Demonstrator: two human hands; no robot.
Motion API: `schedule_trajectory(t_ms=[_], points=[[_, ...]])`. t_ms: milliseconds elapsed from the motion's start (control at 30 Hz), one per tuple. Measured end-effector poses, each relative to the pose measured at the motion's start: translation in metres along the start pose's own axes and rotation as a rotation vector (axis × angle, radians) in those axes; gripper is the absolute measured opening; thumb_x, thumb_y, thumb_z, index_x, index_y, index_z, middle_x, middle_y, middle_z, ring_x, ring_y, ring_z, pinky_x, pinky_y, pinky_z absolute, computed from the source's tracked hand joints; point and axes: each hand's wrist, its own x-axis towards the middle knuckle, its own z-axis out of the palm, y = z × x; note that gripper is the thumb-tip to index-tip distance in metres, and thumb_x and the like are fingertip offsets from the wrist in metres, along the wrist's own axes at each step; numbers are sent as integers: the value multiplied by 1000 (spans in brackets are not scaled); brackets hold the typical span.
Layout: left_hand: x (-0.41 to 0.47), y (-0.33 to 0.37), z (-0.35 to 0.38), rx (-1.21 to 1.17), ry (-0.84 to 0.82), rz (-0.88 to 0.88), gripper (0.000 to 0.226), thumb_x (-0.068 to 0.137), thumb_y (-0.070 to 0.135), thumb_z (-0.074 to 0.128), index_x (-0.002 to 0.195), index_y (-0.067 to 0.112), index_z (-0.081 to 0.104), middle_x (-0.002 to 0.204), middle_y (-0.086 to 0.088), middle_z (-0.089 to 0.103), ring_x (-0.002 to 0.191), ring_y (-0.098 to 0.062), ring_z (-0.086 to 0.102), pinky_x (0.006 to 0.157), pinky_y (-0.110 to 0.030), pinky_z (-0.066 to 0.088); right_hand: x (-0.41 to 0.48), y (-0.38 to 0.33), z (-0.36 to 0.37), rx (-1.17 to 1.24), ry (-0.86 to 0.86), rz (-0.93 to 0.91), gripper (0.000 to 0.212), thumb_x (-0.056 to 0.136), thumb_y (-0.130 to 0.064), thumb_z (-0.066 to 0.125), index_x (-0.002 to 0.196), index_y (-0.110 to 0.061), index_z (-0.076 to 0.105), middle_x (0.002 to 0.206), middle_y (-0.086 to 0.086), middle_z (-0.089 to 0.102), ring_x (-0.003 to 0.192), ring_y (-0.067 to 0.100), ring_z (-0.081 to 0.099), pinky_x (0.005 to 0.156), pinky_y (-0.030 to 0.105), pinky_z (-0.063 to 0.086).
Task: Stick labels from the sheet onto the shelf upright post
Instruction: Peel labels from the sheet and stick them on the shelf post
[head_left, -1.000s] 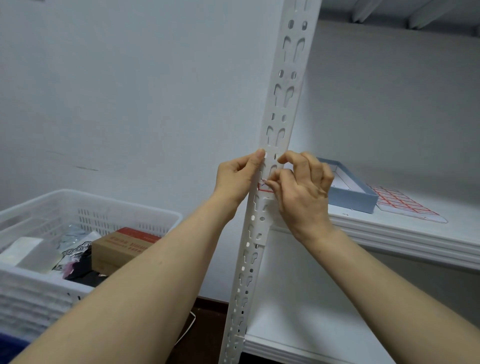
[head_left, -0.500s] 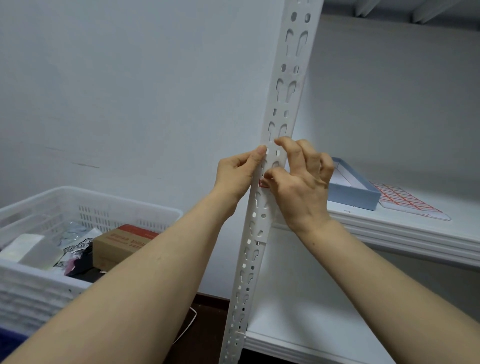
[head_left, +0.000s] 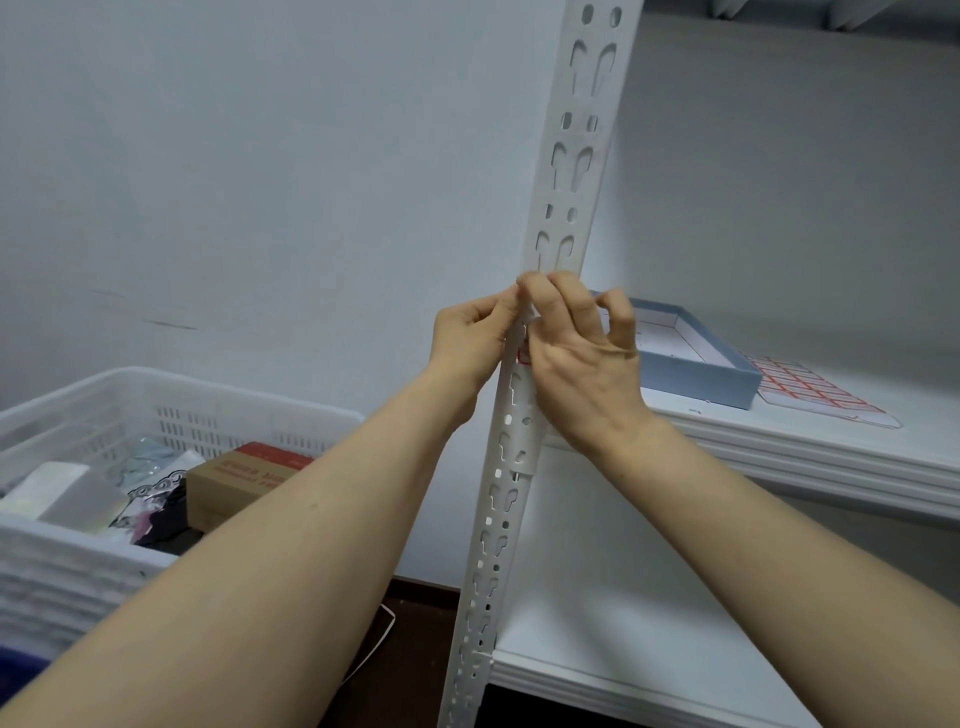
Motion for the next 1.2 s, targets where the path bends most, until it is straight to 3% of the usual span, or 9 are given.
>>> schedule_trajectory(t_ms=[133, 267, 400, 500, 633, 733, 833, 967, 1200], points=[[0, 0, 0, 17, -3, -4, 28, 87, 36, 65, 67, 18, 69, 61, 7, 63, 67, -10, 58, 92, -37, 51, -6, 0, 4, 34, 19, 40, 14, 70, -5, 56, 82, -11, 59, 125, 3, 44, 116, 18, 39, 89, 34, 27], [0, 0, 0, 11, 6, -4, 23, 87, 36, 65, 76, 17, 72, 77, 2, 69, 75, -9, 62, 94, -37, 53, -13, 7, 0, 23, -23, 118, 9, 71, -11, 67, 76, -13, 59, 120, 1, 39, 114, 19, 37, 90, 34, 25], [0, -1, 0, 33, 23, 20, 25, 88, 36, 63, 73, 18, 72, 75, 3, 70, 73, -9, 61, 92, -36, 54, -11, 18, -11, 193, -62, 334, 13, 82, -23, 56, 78, -12, 61, 114, -1, 42, 107, 20, 36, 86, 34, 23], [-1, -1, 5, 85, 74, 44, 29, 92, 37, 59, 75, 17, 71, 65, 14, 67, 62, 1, 58, 77, -21, 52, -5, 36, -27, 368, -179, 546, 25, 88, -31, 49, 83, -11, 63, 108, 7, 57, 101, 22, 40, 75, 30, 20], [-12, -5, 23, 599, 356, 460, 31, 96, 22, 51, 124, 12, 60, 115, -5, 51, 106, -17, 46, 88, -17, 34, 3, 69, -39, 674, -315, 819, 18, 94, -21, 53, 92, -8, 65, 101, 3, 55, 99, 21, 50, 77, 25, 30], [-16, -1, 44, 557, 227, 793, 38, 88, 10, 53, 126, 10, 59, 114, -10, 51, 99, -23, 53, 82, -28, 50, 12, 88, -44, 1030, -336, 1205, 27, 97, -21, 47, 82, -10, 67, 82, -6, 59, 70, 8, 50, 59, 18, 37], [-15, 5, 67, 522, 43, 798, 33, 87, 9, 63, 119, 9, 64, 103, -8, 61, 83, -11, 57, 72, -15, 49, 16, 105, -48, 1368, -390, 1517, 30, 99, -15, 44, 75, -9, 61, 78, 3, 54, 57, 12, 40, 48, 23, 34], [-8, 12, 94, 477, -103, 714, 34, 81, 14, 73, 113, 6, 68, 96, -10, 67, 85, -16, 63, 77, -18, 50, 15, 124, -53, 1603, -464, 1625, 27, 98, -11, 43, 78, -4, 59, 67, 6, 51, 55, 13, 41, 40, 20, 34], [13, 13, 121, 480, -149, 680, 22, 80, 11, 74, 100, 5, 74, 85, -7, 70, 69, -19, 65, 75, -36, 57, 8, 146, -42, 1684, -618, 1734, 26, 99, -17, 42, 77, -10, 56, 71, 3, 51, 55, 10, 39, 36, 13, 33]])
